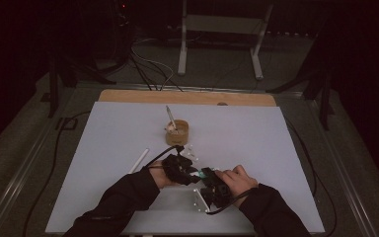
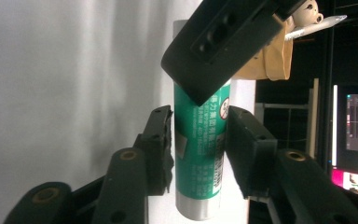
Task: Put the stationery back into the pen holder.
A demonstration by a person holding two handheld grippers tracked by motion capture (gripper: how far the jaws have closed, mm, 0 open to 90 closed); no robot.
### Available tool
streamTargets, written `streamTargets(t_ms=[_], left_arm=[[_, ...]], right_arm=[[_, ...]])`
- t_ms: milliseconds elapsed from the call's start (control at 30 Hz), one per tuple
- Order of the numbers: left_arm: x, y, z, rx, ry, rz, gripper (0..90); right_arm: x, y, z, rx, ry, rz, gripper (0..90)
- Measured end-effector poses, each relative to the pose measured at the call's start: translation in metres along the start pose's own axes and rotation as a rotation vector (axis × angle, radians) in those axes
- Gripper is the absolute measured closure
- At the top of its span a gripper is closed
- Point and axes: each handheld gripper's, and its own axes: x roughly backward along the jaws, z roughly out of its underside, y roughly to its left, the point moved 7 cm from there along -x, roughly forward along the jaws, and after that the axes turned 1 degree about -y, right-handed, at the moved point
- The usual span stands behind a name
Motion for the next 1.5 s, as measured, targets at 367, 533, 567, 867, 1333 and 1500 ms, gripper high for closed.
streamTargets(t_ms=[367,533,567,867,1333,1500], left_arm=[[0.002,0.001,-0.001,-0.003,-0.036,0.006,65.6],[0.005,0.001,-0.002,-0.018,-0.093,-0.005,59.2],[0.006,0.003,0.001,-0.03,-0.098,-0.016,59.2],[0.016,-0.001,0.007,-0.012,-0.164,-0.009,46.4],[0.032,-0.006,0.019,0.017,-0.187,-0.032,26.0],[0.034,-0.009,0.029,0.028,-0.164,-0.052,19.2]], right_arm=[[0.001,-0.001,0.0,-0.004,0.001,0.012,65.4],[0.002,-0.006,0.003,-0.043,-0.002,0.005,65.3],[0.002,-0.008,0.004,-0.055,-0.002,0.004,65.3],[0.008,-0.027,0.022,-0.305,-0.037,-0.048,65.3],[0.016,-0.057,0.031,-0.706,-0.152,-0.128,65.3],[0.021,-0.074,0.034,-0.867,-0.229,-0.17,65.3]])
